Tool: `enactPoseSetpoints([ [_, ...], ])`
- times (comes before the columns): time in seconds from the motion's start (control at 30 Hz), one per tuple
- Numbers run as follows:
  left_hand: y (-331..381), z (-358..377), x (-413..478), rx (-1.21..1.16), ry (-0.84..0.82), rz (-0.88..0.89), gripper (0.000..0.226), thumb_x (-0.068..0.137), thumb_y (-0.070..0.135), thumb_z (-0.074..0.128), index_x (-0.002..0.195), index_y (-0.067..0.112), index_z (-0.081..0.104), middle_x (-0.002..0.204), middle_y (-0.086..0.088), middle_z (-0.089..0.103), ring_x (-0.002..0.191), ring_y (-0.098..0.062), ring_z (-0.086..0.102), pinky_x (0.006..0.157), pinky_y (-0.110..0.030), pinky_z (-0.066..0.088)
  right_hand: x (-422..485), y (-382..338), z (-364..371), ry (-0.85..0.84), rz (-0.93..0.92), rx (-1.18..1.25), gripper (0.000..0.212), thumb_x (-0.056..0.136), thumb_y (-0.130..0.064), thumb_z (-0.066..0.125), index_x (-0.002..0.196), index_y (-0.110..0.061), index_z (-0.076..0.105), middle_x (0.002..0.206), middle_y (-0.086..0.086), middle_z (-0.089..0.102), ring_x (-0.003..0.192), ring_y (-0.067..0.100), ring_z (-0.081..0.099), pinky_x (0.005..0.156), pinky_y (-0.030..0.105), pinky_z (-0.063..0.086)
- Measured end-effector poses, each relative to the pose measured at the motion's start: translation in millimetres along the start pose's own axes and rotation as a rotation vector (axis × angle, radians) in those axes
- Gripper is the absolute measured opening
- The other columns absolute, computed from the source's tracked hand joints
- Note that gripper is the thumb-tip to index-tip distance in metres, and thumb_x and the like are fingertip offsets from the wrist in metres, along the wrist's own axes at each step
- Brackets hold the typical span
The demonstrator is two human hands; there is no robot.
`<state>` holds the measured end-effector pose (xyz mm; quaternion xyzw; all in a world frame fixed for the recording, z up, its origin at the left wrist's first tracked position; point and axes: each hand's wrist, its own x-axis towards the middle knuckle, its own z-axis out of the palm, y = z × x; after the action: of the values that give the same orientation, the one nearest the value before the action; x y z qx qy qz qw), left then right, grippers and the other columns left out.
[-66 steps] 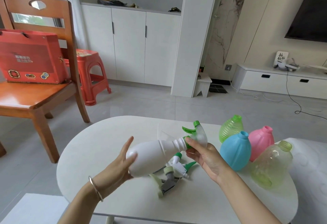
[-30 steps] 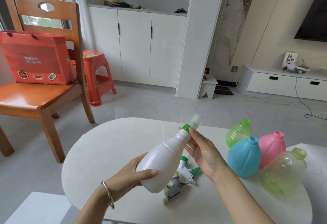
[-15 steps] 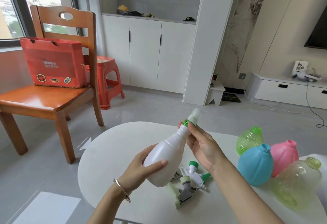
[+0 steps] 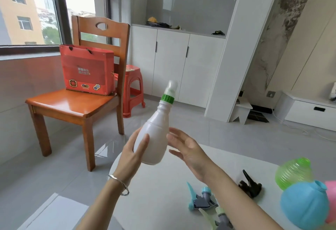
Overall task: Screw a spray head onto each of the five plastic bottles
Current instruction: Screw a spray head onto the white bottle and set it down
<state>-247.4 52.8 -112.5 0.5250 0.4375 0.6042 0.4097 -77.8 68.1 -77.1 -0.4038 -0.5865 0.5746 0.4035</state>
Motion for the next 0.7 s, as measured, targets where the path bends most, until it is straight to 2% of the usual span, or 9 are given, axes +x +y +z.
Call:
enactPoseSetpoints([
  [0.1, -11.4, -17.5, 17.6, 0.003, 0.011, -0.003, 0.045, 0.084, 0.055, 0.046, 0.124, 0.034, 0.051, 0.121, 0.007, 0.059, 0.105, -0.004, 0.058, 0.079, -0.021, 0.049, 24.1, 9.8, 20.5, -0.015, -0.031, -0.094, 0.056, 0.073, -0.046, 0.073, 0.124, -0.039, 0.052, 0.123, -0.009, 0.063, 0.107, 0.006, 0.063, 0.092, 0.027, 0.05],
  [0.23, -26.1, -38.6, 46.5, 0.078, -0.091, 0.008, 0.046, 0.086, 0.046, 0.045, 0.127, 0.026, 0.05, 0.119, 0.005, 0.061, 0.103, 0.0, 0.059, 0.076, -0.013, 0.049, 56.6, 21.8, 29.9, 0.061, -0.072, -0.158, 0.062, 0.071, -0.039, 0.078, 0.125, -0.039, 0.048, 0.123, -0.012, 0.06, 0.106, 0.005, 0.063, 0.074, 0.015, 0.05],
  [0.27, -31.7, -44.0, 55.1, 0.108, -0.106, 0.008, 0.046, 0.087, 0.042, 0.046, 0.129, 0.024, 0.05, 0.12, 0.002, 0.061, 0.107, -0.005, 0.059, 0.08, -0.015, 0.05, 64.6, 27.6, 30.1, 0.074, -0.085, -0.172, 0.062, 0.071, -0.037, 0.078, 0.125, -0.039, 0.047, 0.123, -0.012, 0.059, 0.107, 0.005, 0.062, 0.073, 0.015, 0.049],
  [0.33, -43.3, -52.4, 71.5, 0.167, -0.132, -0.001, 0.044, 0.089, 0.036, 0.049, 0.131, 0.023, 0.05, 0.126, -0.004, 0.058, 0.116, -0.014, 0.056, 0.093, -0.027, 0.05, 79.7, 39.8, 29.4, 0.103, -0.107, -0.198, 0.065, 0.073, -0.032, 0.078, 0.129, -0.035, 0.046, 0.126, -0.01, 0.057, 0.11, 0.006, 0.06, 0.077, 0.016, 0.05],
  [0.37, -48.3, -55.2, 79.0, 0.185, -0.154, -0.002, 0.044, 0.089, 0.036, 0.05, 0.132, 0.026, 0.05, 0.126, -0.003, 0.059, 0.117, -0.013, 0.056, 0.094, -0.028, 0.049, 86.8, 45.1, 28.9, 0.118, -0.114, -0.208, 0.066, 0.074, -0.03, 0.078, 0.131, -0.033, 0.045, 0.128, -0.009, 0.056, 0.111, 0.007, 0.06, 0.078, 0.016, 0.05],
  [0.43, -57.5, -58.8, 90.2, 0.191, -0.203, -0.002, 0.044, 0.085, 0.042, 0.052, 0.128, 0.035, 0.049, 0.123, 0.005, 0.061, 0.112, -0.001, 0.056, 0.085, -0.013, 0.049, 99.7, 56.6, 28.8, 0.144, -0.133, -0.225, 0.062, 0.077, -0.025, 0.076, 0.131, -0.031, 0.047, 0.127, -0.009, 0.057, 0.111, 0.01, 0.06, 0.078, 0.015, 0.05],
  [0.5, -66.4, -60.9, 98.9, 0.187, -0.216, -0.018, 0.039, 0.084, 0.042, 0.055, 0.123, 0.042, 0.048, 0.12, 0.009, 0.063, 0.111, 0.001, 0.057, 0.081, -0.01, 0.048, 109.8, 68.8, 29.9, 0.166, -0.15, -0.247, 0.057, 0.079, -0.021, 0.074, 0.129, -0.03, 0.049, 0.126, -0.008, 0.058, 0.111, 0.011, 0.06, 0.077, 0.014, 0.051],
  [0.6, -86.2, -65.2, 108.1, 0.183, -0.211, -0.042, 0.034, 0.087, 0.032, 0.06, 0.117, 0.042, 0.05, 0.119, 0.005, 0.064, 0.114, -0.01, 0.059, 0.093, -0.025, 0.048, 123.1, 84.7, 31.5, 0.181, -0.145, -0.263, 0.059, 0.08, -0.018, 0.073, 0.132, -0.029, 0.047, 0.13, -0.008, 0.056, 0.115, 0.011, 0.057, 0.078, 0.012, 0.05],
  [0.7, -103.1, -67.9, 112.5, 0.193, -0.212, -0.079, 0.037, 0.086, 0.031, 0.063, 0.121, 0.035, 0.05, 0.117, 0.002, 0.066, 0.112, -0.012, 0.061, 0.1, -0.033, 0.047, 132.2, 98.2, 31.5, 0.179, -0.13, -0.263, 0.06, 0.08, -0.02, 0.073, 0.133, -0.029, 0.046, 0.131, -0.009, 0.055, 0.116, 0.011, 0.056, 0.076, 0.01, 0.05],
])
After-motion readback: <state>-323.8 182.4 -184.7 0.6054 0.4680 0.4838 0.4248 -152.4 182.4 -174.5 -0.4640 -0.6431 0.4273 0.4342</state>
